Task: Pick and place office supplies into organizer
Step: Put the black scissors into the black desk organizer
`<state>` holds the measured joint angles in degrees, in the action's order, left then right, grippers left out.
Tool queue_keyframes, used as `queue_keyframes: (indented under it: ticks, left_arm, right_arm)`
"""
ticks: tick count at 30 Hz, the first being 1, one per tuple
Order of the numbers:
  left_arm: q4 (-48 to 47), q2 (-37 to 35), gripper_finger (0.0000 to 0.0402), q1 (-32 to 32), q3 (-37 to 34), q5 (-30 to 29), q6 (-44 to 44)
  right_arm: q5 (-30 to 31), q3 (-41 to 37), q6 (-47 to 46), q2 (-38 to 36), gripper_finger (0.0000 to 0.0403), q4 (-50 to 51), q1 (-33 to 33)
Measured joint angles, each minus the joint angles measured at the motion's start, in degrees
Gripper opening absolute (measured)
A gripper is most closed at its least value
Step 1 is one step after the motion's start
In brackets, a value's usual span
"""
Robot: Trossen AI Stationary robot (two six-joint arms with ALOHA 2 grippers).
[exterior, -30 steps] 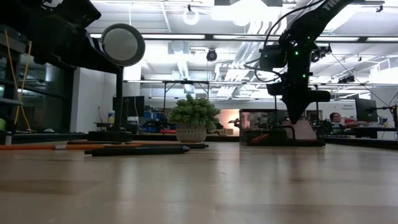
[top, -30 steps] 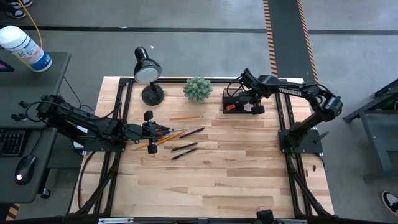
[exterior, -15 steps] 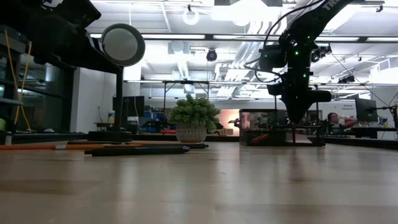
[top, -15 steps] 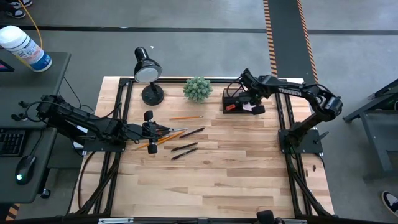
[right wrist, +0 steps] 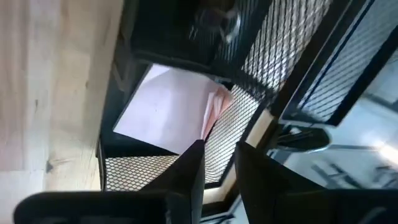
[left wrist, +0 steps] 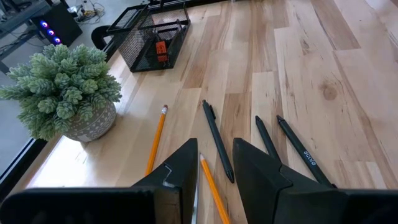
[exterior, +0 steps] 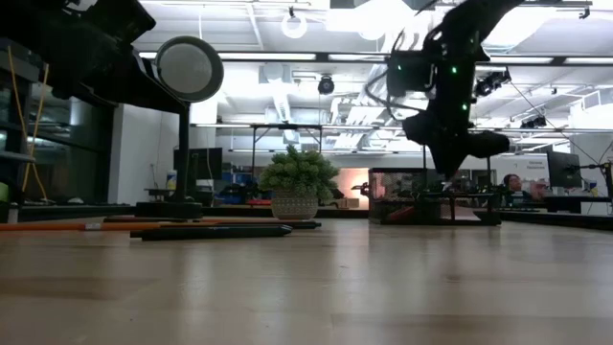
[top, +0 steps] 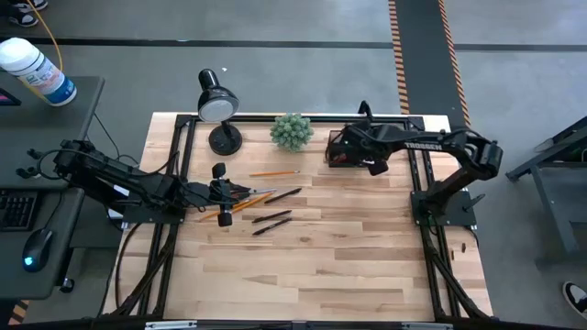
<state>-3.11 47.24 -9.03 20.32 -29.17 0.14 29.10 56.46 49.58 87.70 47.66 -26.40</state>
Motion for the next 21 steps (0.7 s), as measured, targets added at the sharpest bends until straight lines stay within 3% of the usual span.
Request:
queue_keyframes:
  ticks: [7, 10, 16, 21]
  left_arm:
    - [0.0, 0.0, 0.009, 0.01, 0.0, -1.78, 0.04]
    - [0.0, -0.01, 0.009, 0.02, 0.0, -2.86, 0.04]
    - [0.0, 0.0, 0.009, -0.01, 0.0, -5.69, 0.07]
    - [0.0, -0.01, 0.009, 0.02, 0.0, -7.98, 2.77]
  right_arm:
    - [-2.6, 10.1, -7.68, -0.04, 0.0075, 5.96, 5.03]
    - [-10.62, 14.8, -14.04, -0.04, 0.0074, 7.89, 7.56]
    - [-25.82, 21.73, -37.71, -0.06, 0.0074, 7.93, 11.05]
    - [-37.05, 21.82, -39.61, -0.01, 0.0076, 6.43, 13.21]
